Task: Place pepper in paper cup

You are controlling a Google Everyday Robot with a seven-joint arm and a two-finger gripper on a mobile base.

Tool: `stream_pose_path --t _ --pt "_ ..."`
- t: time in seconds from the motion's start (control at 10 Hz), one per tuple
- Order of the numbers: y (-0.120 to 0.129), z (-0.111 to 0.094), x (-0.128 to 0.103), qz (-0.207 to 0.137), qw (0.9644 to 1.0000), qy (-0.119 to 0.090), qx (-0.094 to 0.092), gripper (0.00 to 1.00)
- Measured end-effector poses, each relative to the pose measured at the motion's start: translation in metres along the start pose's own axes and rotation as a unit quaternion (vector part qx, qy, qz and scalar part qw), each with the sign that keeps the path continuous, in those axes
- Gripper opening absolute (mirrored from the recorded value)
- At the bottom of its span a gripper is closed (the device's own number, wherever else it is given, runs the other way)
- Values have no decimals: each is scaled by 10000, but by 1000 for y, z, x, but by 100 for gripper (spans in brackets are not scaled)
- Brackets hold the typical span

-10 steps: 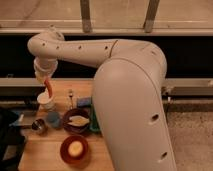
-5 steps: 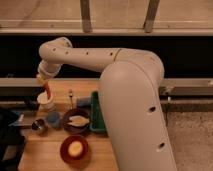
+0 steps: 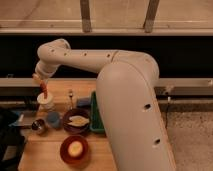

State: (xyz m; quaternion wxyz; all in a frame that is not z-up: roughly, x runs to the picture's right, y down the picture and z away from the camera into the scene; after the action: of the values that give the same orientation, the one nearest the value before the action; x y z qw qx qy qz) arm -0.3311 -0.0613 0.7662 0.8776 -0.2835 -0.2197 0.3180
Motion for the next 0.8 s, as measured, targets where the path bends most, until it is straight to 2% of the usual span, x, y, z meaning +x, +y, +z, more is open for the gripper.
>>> stream_pose_path --t 0.5,0.6,0.8 --pt "0 42 -22 -274 9995 -40 -127 0" --pt "2 47 -25 -308 9994 -37 -151 0" --pt "-11 48 -18 -281 9996 22 -91 0"
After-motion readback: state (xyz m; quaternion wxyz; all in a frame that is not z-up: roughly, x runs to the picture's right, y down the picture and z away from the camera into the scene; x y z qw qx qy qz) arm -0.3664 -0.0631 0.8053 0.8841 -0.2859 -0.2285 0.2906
